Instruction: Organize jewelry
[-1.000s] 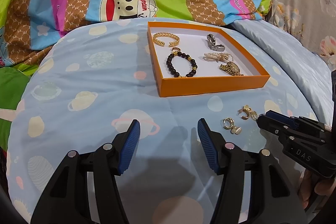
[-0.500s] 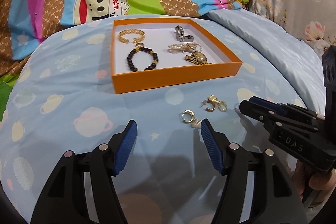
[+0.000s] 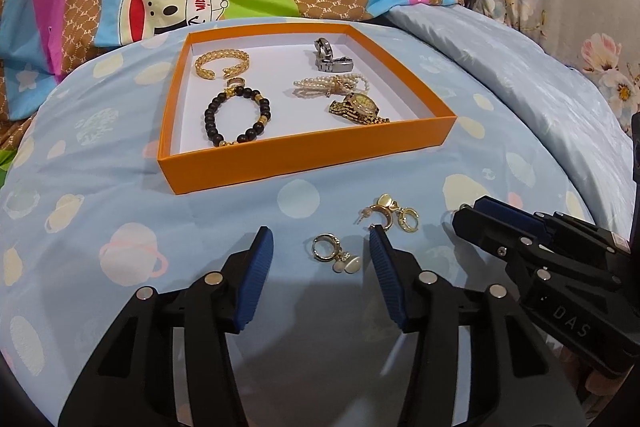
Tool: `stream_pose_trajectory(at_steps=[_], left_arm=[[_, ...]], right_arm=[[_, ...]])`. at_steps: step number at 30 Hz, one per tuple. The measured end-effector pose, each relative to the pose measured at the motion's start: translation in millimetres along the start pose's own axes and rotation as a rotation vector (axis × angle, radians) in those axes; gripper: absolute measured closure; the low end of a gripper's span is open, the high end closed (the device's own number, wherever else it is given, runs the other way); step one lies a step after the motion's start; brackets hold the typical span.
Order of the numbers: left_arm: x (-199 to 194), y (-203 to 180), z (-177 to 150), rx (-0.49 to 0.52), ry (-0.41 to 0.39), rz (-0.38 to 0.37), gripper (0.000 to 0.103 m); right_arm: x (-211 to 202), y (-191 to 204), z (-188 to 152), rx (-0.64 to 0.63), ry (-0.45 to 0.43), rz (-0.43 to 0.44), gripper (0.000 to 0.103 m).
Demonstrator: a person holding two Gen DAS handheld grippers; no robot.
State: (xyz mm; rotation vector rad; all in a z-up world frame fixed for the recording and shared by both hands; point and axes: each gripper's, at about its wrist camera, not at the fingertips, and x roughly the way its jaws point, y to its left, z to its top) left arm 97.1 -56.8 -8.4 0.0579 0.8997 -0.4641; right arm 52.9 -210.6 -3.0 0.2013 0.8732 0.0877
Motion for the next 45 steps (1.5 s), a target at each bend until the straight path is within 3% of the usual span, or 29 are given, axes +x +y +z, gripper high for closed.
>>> stream_pose_trajectory(at_steps=[9,23,30,45], left_arm=[[1,-13,3,0.051,-0.014,-0.035,0.056],[19,-29,15,0.135,0.017,-0.075,0.085],[16,-28,15,0.128,0.006,-0.089,0.085],[-19,7,-6,0.006,-0.05,-0.057,0.085]], right_arm=[[0,0,0,0.002,-0.002,-0.002,0.079],[-4,-10,0,0.043,-0.017,0.005,0.079],[-4,-11,-1,0.047,-0.017,0.006,0.079],[-8,1,-3,0.001,-0.028,0.018,0.08]])
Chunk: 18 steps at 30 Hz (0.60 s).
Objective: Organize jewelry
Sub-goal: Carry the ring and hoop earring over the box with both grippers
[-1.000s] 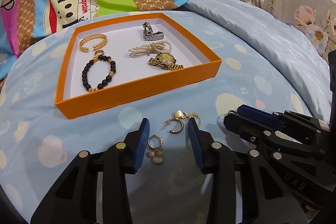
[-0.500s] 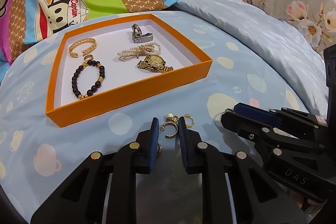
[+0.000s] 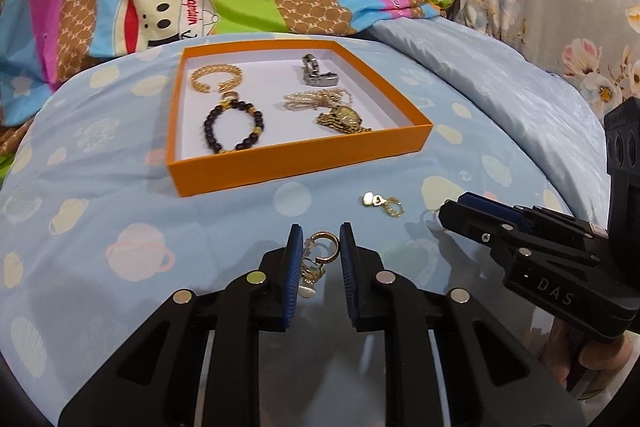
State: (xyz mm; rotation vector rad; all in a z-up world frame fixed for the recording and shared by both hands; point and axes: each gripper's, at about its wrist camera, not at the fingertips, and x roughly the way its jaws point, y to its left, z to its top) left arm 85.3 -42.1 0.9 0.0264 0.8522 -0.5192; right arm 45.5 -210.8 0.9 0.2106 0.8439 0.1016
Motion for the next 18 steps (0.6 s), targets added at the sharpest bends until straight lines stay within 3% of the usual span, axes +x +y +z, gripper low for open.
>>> stream_pose_trajectory(at_steps=[7,18], left_arm=[[-7,15,0,-0.033,-0.012,0.032,0.085],[-11,10,34,0.053,-0.078,0.059,0.085]], right_arm=[[0,4,1,-0.003,0.009,0.023,0.08],[4,23,43,-0.098,-0.024,0.017,0.08]])
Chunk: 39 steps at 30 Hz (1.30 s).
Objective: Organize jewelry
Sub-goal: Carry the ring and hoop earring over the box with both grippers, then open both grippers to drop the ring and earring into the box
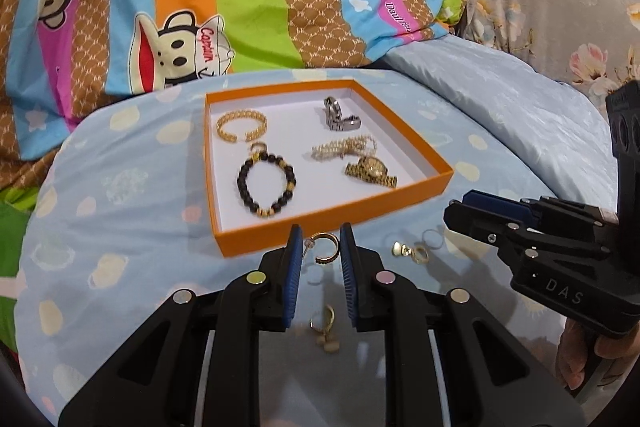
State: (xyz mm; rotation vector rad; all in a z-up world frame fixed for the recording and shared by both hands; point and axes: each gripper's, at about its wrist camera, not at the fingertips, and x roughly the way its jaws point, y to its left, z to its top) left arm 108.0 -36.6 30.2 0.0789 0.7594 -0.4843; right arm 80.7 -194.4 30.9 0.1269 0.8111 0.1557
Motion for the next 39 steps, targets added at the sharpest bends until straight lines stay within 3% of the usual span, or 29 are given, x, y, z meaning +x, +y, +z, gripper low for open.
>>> stream_pose_trajectory(at_steps=[22,29,39], left_arm=[[48,34,79,-0.005,-0.053,0.076,0.085],[80,51,109,-0.02,-0.025,0.095,0.085],[126,65,142,-0.022,0.074,0.075,0.085]], right_arm=[[59,1,84,-0.05,0.0,0.029,0.079],[91,-4,122,-0.048,0.02,0.04,0.079],[139,-1,148,-0.051,0.098,0.067,0.079]])
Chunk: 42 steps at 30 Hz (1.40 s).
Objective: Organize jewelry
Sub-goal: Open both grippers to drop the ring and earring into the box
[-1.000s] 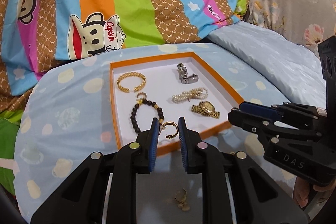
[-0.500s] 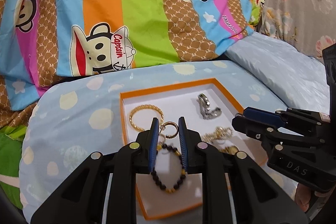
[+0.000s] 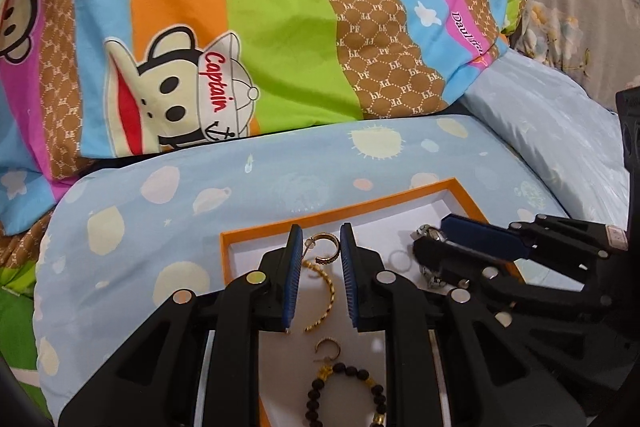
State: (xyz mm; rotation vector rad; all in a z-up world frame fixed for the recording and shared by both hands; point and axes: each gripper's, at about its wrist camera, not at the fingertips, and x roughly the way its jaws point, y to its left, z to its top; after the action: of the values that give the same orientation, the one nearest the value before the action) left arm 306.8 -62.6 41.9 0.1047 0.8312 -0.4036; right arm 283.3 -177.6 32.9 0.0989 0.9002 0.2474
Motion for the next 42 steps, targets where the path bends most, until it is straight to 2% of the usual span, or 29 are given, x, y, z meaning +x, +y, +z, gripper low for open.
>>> stream_pose_trajectory(at_steps=[2,11,18,20,21,24,30,33,36,42], left_arm=[[7,0,5,0.011,0.012,0.012,0.085],[44,7,7,-0.015,0.13,-0.057,0.085],[46,12,5,-0.044,0.147,-0.089,0.085],[48,13,5,-0.051,0.153,-0.089,0.078],[48,14,5,-0.057,0.153,-0.086,0.073],[46,17,6,-0.074,0.14,-0.093,0.064],[36,15,7,-0.059,0.104,-0.08,0.057],[23,15,7,-0.066,0.076,-0.084,0.057],[8,15,6,-0.072,0.044,-0.068,0.053],[-28,14,-7,-0.067,0.001,-0.029,0.053]], right_arm=[[6,-2,3,-0.004,0.014,-0.007,0.079],[27,-20,5,0.081,0.099,0.076,0.079],[32,-20,6,0.077,0.124,0.112,0.077],[31,-20,6,0.08,0.118,0.105,0.077],[31,-21,6,0.083,0.118,0.108,0.077],[29,-23,6,0.089,0.109,0.115,0.077],[16,-20,6,0.065,0.069,0.079,0.077],[4,-18,6,0.051,0.042,0.062,0.077],[-8,-16,5,0.036,0.017,0.035,0.077],[-42,-17,-8,0.047,-0.022,0.017,0.077]])
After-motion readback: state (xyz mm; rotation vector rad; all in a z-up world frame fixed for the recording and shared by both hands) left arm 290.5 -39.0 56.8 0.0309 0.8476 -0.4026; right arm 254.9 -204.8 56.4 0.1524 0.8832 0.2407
